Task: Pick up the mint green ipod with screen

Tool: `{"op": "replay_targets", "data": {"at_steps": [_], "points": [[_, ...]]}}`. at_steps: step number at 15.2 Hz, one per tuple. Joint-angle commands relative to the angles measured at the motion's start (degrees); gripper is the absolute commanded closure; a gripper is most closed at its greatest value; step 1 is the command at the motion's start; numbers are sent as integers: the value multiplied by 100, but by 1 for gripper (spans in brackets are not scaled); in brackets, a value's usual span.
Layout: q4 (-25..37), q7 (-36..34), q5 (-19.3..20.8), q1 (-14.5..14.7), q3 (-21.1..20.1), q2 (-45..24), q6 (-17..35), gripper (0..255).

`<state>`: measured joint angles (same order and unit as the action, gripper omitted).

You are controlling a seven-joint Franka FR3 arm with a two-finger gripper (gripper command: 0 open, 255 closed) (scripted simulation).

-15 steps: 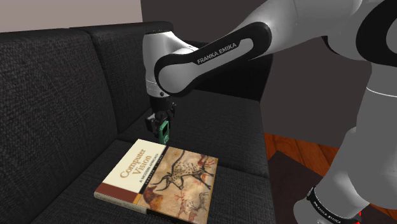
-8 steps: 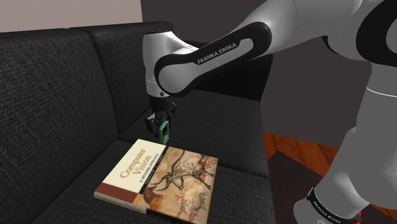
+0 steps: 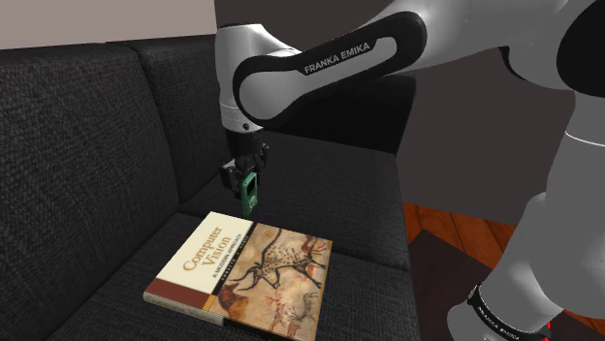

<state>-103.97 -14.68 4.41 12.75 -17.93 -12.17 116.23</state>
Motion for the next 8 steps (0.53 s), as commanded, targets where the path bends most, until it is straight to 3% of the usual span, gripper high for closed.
{"op": "replay_targets", "data": {"at_steps": [1,8], "points": [[128,18,-16,-5,-2,32,-160,255],[471,50,-61,-8,-14,137,-602,255]]}}
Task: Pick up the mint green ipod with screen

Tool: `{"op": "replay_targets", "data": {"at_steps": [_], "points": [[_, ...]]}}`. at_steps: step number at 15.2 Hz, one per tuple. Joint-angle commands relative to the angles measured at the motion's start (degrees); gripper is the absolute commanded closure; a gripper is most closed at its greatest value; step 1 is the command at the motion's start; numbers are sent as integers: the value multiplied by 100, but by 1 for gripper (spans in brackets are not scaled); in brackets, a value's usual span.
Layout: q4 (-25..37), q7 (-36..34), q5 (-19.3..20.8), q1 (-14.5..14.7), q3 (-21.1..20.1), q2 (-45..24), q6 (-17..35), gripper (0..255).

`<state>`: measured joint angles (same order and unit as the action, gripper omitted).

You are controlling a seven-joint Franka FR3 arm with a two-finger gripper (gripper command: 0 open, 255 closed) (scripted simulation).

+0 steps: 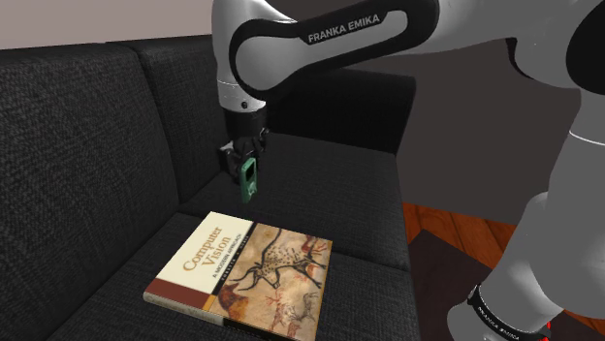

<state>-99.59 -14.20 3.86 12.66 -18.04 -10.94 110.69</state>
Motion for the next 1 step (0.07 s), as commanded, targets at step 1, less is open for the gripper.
{"op": "replay_targets", "data": {"at_steps": [1], "points": [[33,1,-6,1,-2,13,-48,255]]}}
